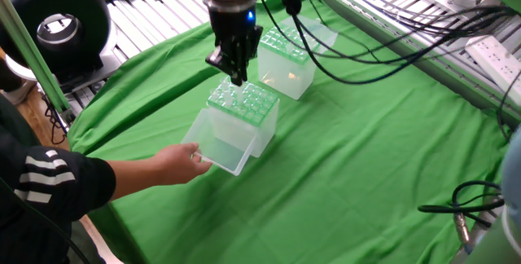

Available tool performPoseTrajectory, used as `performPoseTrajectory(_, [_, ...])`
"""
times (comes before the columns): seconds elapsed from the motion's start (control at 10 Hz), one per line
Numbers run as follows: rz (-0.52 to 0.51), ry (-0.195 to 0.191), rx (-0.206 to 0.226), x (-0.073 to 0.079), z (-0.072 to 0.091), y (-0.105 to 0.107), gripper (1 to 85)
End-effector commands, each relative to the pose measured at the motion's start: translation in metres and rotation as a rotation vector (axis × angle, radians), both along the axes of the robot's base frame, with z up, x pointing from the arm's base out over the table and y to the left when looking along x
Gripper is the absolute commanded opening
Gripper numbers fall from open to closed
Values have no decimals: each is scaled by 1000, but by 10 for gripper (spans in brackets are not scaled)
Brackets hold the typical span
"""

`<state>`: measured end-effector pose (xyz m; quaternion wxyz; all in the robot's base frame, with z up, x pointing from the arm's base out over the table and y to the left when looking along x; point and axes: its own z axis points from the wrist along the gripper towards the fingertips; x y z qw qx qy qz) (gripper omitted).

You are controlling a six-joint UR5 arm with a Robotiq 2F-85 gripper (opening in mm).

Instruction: Insert a large pipette tip into the holder for large pipette tips

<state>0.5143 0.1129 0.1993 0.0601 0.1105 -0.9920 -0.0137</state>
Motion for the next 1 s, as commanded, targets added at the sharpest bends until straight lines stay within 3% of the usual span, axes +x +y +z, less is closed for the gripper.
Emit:
performPoseTrajectory(0.0, [13, -4, 14, 3, 17, 6, 63])
performPoseTrajectory(0.1, [21, -21, 17, 8, 16, 6, 67])
performPoseTrajectory(0.4, [36, -145, 59, 40, 16, 18, 73])
performPoseTrajectory(0.5, [36, -152, 58, 42, 16, 17, 73])
performPoseTrajectory(0.7, [27, -94, 52, 26, 16, 16, 50])
performPoseTrajectory(0.9, [24, -37, 52, 6, 57, 12, 33])
